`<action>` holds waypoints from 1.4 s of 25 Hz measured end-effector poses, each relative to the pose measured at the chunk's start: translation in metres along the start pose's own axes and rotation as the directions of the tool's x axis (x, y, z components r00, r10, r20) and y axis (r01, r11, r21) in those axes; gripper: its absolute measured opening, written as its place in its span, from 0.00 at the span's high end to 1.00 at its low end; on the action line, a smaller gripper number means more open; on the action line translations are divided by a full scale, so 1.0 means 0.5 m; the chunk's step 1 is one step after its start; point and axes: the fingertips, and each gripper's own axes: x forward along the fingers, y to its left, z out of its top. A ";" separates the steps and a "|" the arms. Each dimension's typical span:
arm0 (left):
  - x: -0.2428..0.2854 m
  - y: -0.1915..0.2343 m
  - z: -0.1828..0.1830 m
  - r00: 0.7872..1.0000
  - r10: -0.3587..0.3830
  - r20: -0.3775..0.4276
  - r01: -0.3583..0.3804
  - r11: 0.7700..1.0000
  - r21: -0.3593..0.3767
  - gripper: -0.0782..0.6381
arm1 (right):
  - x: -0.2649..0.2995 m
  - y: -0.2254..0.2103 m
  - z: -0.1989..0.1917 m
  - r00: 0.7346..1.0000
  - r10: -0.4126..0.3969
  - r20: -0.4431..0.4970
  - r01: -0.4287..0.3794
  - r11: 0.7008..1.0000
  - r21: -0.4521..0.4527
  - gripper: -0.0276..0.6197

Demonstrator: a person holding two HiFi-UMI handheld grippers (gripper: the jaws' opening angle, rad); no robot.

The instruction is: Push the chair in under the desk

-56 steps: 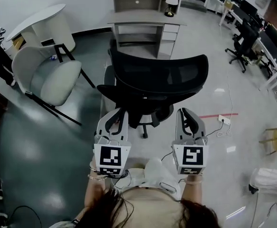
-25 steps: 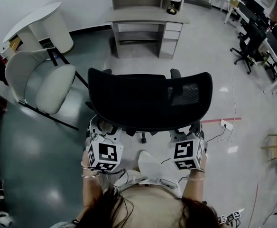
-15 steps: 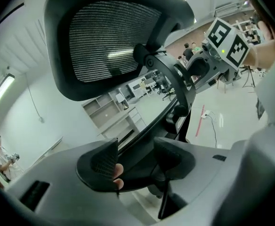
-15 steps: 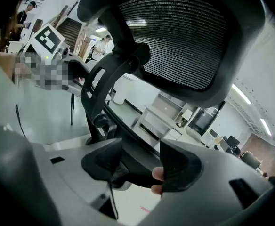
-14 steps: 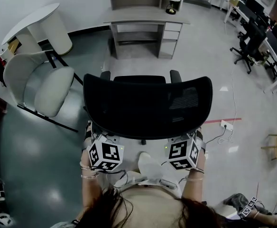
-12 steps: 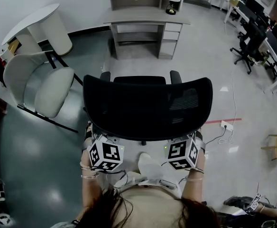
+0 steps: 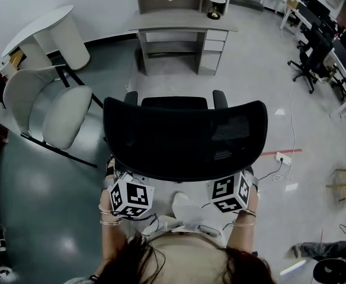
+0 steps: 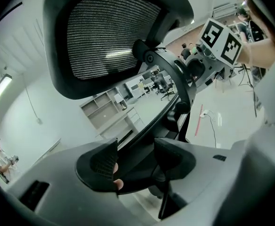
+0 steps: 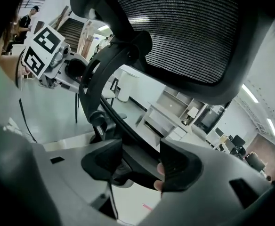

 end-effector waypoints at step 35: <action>0.090 0.043 0.010 0.996 -0.055 -0.077 0.052 0.998 -0.041 0.56 | 0.087 -0.055 0.021 0.999 0.030 0.016 -0.029 0.999 -0.033 0.57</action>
